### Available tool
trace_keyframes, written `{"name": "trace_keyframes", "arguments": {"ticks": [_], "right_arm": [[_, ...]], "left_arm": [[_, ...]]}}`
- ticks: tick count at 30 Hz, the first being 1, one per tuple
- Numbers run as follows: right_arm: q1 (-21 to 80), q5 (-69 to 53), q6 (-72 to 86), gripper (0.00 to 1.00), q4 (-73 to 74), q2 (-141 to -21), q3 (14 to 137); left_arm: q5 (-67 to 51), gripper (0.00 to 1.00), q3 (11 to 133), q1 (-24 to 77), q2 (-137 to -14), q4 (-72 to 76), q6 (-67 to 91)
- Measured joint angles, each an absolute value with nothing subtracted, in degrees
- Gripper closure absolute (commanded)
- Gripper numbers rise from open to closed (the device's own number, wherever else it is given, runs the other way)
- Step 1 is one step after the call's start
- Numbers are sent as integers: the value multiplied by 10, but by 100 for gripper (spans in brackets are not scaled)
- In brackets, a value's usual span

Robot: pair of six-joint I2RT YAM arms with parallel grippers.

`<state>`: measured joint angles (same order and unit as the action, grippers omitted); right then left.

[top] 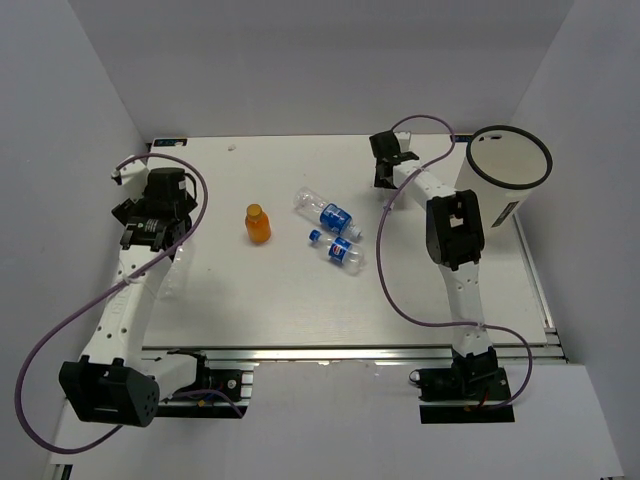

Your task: Put the plastic bottles in the bin

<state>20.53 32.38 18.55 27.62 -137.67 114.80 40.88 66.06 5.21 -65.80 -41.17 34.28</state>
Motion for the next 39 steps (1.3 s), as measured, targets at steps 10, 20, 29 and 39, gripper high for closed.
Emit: {"name": "trace_keyframes", "arguments": {"ticks": [10,20,29,39], "right_arm": [[196,201,85,70,232,-1301,1136],[120,142,-18,71,49,-931,1092],[-65,123,-26,50,31,-890,913],[-78,117,-29,11,81,-925,923]], "left_arm": [[382,2,665,52,-637,-411,339],[357,2,665,51,-664,-385,334],[335,2,681,50,-686,-385,334],[324,2,681,50,-685,-392,335]]}}
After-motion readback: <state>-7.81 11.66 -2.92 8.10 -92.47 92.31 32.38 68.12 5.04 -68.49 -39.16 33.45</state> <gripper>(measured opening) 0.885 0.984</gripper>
